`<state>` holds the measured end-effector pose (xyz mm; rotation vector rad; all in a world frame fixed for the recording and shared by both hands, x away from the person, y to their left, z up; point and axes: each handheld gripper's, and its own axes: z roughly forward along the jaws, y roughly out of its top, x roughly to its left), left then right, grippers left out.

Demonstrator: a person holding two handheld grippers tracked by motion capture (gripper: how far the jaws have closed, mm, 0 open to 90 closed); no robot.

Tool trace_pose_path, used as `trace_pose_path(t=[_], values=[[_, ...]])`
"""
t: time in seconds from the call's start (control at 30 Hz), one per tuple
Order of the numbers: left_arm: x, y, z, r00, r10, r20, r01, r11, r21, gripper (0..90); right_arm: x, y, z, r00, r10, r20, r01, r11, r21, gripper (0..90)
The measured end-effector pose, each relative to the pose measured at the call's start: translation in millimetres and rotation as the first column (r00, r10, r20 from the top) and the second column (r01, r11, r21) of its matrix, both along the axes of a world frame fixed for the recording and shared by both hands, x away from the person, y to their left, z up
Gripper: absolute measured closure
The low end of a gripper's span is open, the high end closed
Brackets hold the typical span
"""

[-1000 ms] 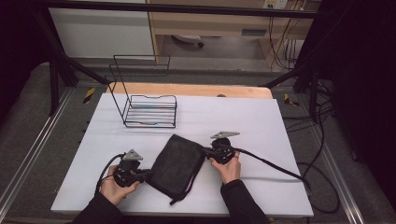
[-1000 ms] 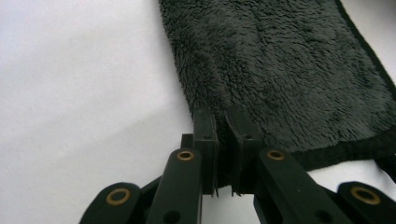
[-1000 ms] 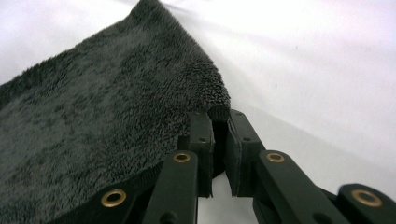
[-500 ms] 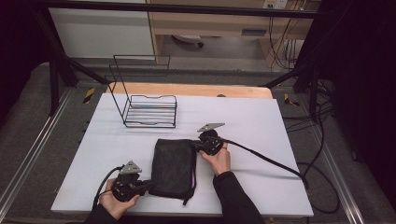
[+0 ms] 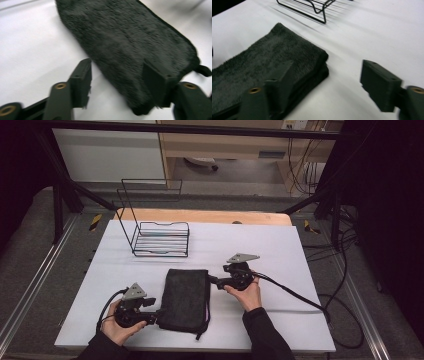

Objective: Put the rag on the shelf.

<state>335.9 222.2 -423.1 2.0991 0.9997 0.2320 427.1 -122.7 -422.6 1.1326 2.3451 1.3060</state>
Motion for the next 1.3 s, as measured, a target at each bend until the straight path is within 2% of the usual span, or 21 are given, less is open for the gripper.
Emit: trace_pose_path(t=[0.03,0.07,0.17,0.23,0.47,0.5,0.6,0.77,0.8,0.93,1.0,1.13,1.2,1.27,1.3], values=[[4.7,3.3,0.8,0.9999,0.010,-0.003,-0.010,0.9999,-0.004,31.2,-4.3,-7.3,-0.7,1.0000,-0.008,0.003,0.008,1.0000,-0.004,15.5],[10.2,7.4,1.7,0.9995,0.030,-0.002,-0.030,0.9995,-0.013,28.5,-5.8,-10.4,-1.2,0.9999,-0.014,0.002,0.014,0.9999,-0.001,13.3],[16.0,10.9,2.8,0.9994,0.035,0.003,-0.035,0.9994,-0.007,21.9,-10.2,-17.6,-2.1,1.0000,-0.009,-0.004,0.009,0.9999,0.008,9.2],[25.2,12.4,3.6,0.9994,0.034,-0.005,-0.034,0.9994,-0.004,16.4,-13.4,-21.4,-2.5,0.9998,-0.016,-0.013,0.016,0.9998,0.007,7.3],[44.5,8.3,8.9,0.9992,0.040,0.003,-0.040,0.9992,0.004,11.1,-24.1,-30.4,-4.1,0.9996,-0.024,-0.017,0.024,0.9993,0.027,4.6],[50.5,5.0,11.7,0.9990,0.043,0.010,-0.043,0.9990,0.009,11.3,-28.2,-32.1,-4.8,0.9994,-0.026,-0.023,0.027,0.9994,0.021,4.1],[55.8,0.7,14.0,0.9990,0.043,0.012,-0.043,0.9990,0.010,11.8,-31.2,-33.4,-6.1,0.9995,-0.022,-0.023,0.022,0.9996,0.018,4.0],[76.1,-13.0,21.1,0.9970,0.055,0.054,-0.057,0.9973,0.046,15.2,-38.5,-38.2,-7.6,0.9992,-0.023,-0.032,0.024,0.9991,0.036,3.8],[76.1,-13.0,21.1,0.9970,0.055,0.054,-0.057,0.9973,0.046,16.3,-38.5,-38.2,-7.6,0.9992,-0.023,-0.032,0.024,0.9991,0.036,3.8],[92.5,-19.1,21.3,0.9952,0.080,0.057,-0.082,0.9952,0.052,19.8,-40.5,-41.3,-7.2,0.9991,-0.029,-0.031,0.030,0.9989,0.035,3.7],[104.1,-21.9,18.2,0.9939,0.099,0.047,-0.102,0.9931,0.057,21.4,-40.8,-41.5,-7.0,0.9992,-0.026,-0.030,0.027,0.9990,0.037,4.0],[112.4,-23.1,12.7,0.9925,0.116,0.039,-0.118,0.9913,0.059,27.7,-41.0,-40.9,-8.0,0.9991,-0.028,-0.031,0.029,0.9990,0.033,3.9],[117.3,-23.7,6.7,0.9919,0.124,0.024,-0.126,0.9901,0.063,31.0,-41.1,-40.4,-8.5,0.9990,-0.028,-0.036,0.029,0.9990,0.034,3.9],[122.8,-24.3,-2.5,0.9925,0.121,-0.016,-0.120,0.9911,0.058,36.0,-40.9,-39.9,-9.5,0.9989,-0.026,-0.039,0.027,0.9992,0.030,4.0],[122.8,-24.3,-2.5,0.9925,0.121,-0.016,-0.120,0.9911,0.058,38.2,-40.7,-39.6,-10.0,0.9989,-0.026,-0.040,0.027,0.9992,0.029,4.0]])
